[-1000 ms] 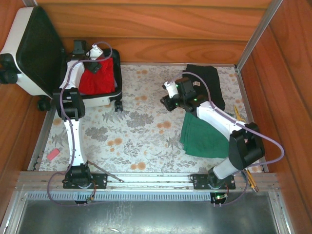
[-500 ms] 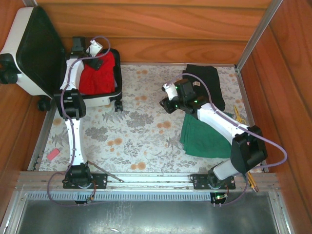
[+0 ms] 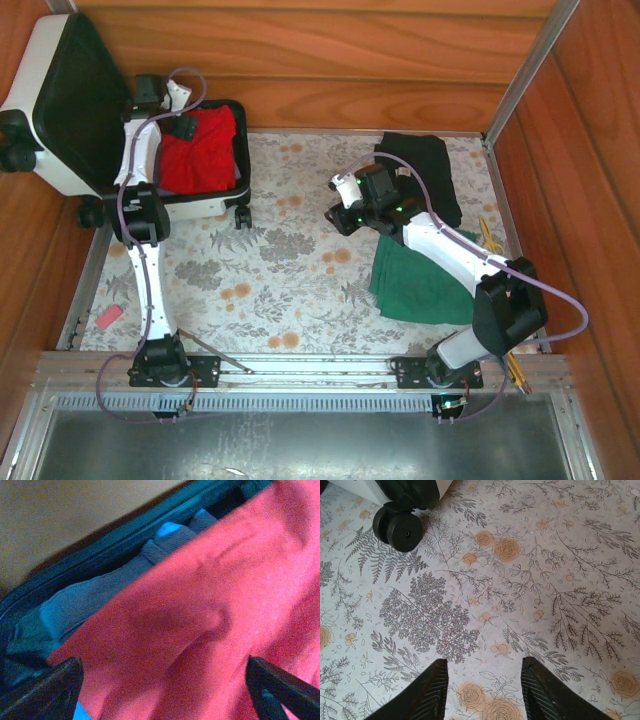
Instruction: Pack the luggage
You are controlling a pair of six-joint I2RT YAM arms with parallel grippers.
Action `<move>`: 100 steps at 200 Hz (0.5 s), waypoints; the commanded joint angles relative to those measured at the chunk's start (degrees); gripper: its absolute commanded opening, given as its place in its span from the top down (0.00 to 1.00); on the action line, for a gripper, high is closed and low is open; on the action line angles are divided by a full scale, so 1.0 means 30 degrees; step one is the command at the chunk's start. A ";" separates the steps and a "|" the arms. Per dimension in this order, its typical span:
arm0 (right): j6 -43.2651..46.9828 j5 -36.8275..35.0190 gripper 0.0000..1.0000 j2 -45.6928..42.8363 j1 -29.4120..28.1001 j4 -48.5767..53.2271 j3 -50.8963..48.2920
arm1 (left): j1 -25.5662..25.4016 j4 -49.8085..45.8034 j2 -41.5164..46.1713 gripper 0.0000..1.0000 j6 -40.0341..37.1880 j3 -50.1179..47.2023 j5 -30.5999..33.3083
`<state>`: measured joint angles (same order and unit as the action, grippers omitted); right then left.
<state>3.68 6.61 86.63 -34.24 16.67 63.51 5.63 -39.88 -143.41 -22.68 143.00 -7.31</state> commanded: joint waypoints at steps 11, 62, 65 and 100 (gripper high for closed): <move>-0.1217 -0.0474 0.57 0.0270 -0.0171 -0.0311 0.0407 | 0.0028 -0.0317 0.3072 0.23 0.5345 -0.1088 0.0227; -0.1412 -0.0012 0.73 0.0308 -0.0167 -0.0604 0.0321 | -0.0612 -0.0294 0.5064 0.52 1.0789 -0.5503 -0.2347; -0.1375 0.0011 0.73 0.0278 -0.0171 -0.0604 0.0315 | -0.0704 -0.0286 0.4999 0.53 1.0896 -0.5599 -0.2211; -0.1187 -0.0210 0.78 -0.0129 -0.0178 -0.0851 -0.0259 | -0.1466 -0.0299 0.3058 0.61 1.2446 -0.4487 -0.0705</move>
<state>0.27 5.93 87.20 -34.22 15.38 63.59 2.90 -39.81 -128.90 7.46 127.59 -11.31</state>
